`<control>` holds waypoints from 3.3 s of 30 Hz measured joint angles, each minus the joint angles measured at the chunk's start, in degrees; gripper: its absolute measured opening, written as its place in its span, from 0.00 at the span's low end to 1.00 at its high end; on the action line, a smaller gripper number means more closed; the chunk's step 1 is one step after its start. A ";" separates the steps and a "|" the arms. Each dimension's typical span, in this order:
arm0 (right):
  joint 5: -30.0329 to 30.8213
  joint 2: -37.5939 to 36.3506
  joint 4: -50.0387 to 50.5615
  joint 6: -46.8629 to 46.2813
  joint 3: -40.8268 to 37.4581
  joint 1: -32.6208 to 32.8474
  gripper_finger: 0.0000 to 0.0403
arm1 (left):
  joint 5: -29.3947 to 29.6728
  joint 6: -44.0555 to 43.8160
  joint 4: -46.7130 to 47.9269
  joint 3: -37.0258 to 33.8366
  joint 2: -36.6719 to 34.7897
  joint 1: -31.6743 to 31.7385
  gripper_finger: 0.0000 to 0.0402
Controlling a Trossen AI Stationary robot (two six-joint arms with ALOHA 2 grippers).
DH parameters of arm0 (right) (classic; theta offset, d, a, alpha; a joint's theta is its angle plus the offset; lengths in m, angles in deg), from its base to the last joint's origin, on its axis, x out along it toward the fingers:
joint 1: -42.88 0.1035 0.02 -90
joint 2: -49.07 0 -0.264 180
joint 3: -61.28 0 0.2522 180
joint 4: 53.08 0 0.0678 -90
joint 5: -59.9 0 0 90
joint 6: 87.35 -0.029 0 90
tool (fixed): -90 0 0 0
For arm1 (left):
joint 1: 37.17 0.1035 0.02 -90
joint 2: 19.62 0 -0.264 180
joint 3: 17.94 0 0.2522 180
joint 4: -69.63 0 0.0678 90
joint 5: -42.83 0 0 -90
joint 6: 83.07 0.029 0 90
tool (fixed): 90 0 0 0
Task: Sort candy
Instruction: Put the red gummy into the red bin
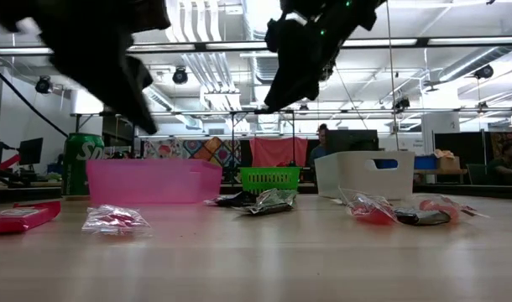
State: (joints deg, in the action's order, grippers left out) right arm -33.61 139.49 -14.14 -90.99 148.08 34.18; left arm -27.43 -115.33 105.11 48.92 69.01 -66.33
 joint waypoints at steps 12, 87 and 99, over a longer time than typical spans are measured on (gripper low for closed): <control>0.02 -0.38 2.88 0.21 -0.06 9.50 0.40 | -4.43 5.65 -5.73 0.44 8.12 -3.44 0.26; 0.52 -0.36 19.49 -13.34 -0.40 25.22 0.40 | 28.56 10.68 32.96 12.55 3.14 1.15 0.00; 8.20 -0.41 15.51 -14.71 -1.33 26.96 0.40 | 28.29 19.71 34.62 11.44 -2.33 31.63 0.00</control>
State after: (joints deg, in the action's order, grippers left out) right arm -25.40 139.09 1.37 -105.69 146.75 61.14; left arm 0.86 -95.62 139.72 60.36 66.68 -34.71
